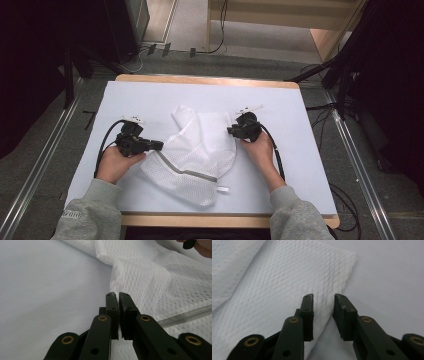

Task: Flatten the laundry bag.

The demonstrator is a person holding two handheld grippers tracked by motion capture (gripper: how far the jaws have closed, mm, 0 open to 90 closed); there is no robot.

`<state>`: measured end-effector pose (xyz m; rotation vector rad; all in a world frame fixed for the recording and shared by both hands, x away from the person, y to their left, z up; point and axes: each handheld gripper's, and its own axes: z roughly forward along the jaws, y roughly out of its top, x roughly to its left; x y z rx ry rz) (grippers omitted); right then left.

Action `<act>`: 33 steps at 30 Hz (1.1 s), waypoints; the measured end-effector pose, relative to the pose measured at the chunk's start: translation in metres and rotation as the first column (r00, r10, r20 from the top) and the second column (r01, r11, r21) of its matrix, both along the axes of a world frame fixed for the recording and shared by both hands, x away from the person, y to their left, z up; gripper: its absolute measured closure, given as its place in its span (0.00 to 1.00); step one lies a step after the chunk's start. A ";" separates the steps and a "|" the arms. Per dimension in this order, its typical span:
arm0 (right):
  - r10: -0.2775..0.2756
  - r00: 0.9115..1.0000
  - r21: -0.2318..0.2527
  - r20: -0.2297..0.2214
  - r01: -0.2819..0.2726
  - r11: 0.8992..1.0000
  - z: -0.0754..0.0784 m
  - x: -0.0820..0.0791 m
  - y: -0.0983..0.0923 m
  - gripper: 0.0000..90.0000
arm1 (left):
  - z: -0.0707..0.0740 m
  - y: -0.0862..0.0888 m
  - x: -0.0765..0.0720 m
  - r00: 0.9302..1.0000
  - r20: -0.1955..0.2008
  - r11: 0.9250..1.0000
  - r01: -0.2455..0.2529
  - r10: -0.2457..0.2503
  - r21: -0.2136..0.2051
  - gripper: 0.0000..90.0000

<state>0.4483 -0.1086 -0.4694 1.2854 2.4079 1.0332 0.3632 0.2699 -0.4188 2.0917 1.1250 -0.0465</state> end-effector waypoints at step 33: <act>-0.139 0.990 0.062 0.009 0.138 0.988 0.015 0.040 -0.054 0.98 | -0.016 0.029 0.018 0.981 0.010 0.981 -0.193 0.193 0.013 0.97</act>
